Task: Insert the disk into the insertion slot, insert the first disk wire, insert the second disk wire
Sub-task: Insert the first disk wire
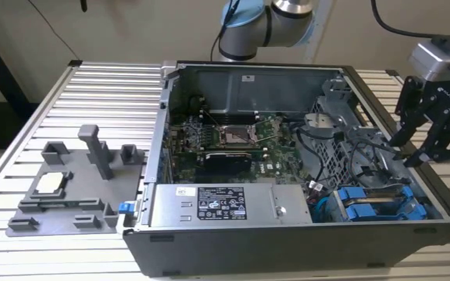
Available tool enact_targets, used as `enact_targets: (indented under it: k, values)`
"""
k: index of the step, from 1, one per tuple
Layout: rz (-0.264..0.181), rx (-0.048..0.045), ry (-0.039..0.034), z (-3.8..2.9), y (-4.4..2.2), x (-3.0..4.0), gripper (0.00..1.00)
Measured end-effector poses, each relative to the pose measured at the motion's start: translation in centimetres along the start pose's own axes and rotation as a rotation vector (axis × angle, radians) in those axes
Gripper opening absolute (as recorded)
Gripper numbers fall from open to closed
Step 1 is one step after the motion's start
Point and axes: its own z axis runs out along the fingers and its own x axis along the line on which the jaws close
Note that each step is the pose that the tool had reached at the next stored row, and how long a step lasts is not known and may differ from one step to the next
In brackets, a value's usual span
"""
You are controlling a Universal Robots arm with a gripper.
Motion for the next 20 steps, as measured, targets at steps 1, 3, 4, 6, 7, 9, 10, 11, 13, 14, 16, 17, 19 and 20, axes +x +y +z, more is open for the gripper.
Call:
enact_targets:
  k: [1,3,4,6,7,9,10,11,13,14,16,17,19,20]
  values:
    - [0.003,-0.0002,-0.0001,0.02,-0.02,-0.10,0.47]
    - [0.004,-0.0049,-0.0001,0.02,-0.04,-0.11,0.47]
    - [0.004,-0.0070,-0.0001,0.01,-0.05,-0.11,0.47]
    - [0.004,-0.0121,-0.0004,0.01,-0.21,-0.10,0.47]
    - [0.005,-0.0153,-0.0005,0.01,-0.34,-0.10,0.47]
    - [0.005,-0.0218,-0.0009,0.00,-0.63,-0.08,0.47]
    - [0.005,-0.0280,-0.0011,0.01,-0.70,-0.08,0.47]
    - [0.005,-0.0360,-0.0010,0.01,-0.74,-0.07,0.44]
    - [0.006,-0.0490,-0.0002,0.00,-0.83,-0.07,0.38]
    - [0.006,-0.0523,-0.0004,0.01,-0.89,-0.07,0.38]
    - [0.006,-0.0540,-0.0005,0.00,-1.05,-0.06,0.31]
    - [0.006,-0.0560,-0.0006,0.00,-1.17,-0.05,0.31]
    - [0.006,-0.0600,-0.0006,-0.01,-1.29,-0.05,0.31]
    - [0.006,-0.0611,-0.0006,-0.01,-1.30,-0.05,0.31]
